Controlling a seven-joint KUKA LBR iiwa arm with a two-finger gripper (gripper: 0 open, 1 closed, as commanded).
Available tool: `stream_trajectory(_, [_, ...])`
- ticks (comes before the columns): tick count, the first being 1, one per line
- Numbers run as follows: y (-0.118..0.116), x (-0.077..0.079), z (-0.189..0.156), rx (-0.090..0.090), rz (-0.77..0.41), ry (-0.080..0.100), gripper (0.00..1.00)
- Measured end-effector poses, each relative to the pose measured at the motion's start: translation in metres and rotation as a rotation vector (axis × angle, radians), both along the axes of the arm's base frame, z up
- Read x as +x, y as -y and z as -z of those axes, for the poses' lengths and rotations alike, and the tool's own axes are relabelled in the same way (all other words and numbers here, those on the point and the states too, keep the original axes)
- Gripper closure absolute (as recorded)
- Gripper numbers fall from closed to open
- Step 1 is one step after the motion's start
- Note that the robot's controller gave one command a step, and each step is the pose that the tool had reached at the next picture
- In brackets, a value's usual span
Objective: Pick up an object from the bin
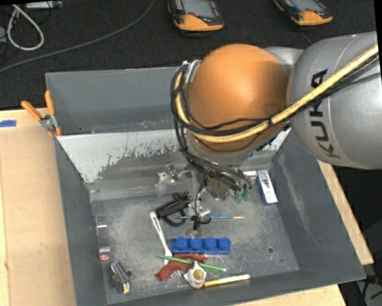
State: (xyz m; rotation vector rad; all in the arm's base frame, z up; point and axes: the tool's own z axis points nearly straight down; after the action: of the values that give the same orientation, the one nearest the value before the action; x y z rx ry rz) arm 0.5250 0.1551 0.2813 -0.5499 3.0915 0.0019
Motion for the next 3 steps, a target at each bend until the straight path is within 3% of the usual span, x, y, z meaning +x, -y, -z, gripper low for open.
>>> stream_trajectory(1, [-0.024,-0.031,-0.019,-0.003,0.123,-0.009,0.0])
stream_trajectory(2, [0.016,-0.003,0.098,-0.003,0.187,-0.009,1.0])
stream_trajectory(3, [0.016,-0.003,0.097,-0.003,0.188,-0.009,1.0])
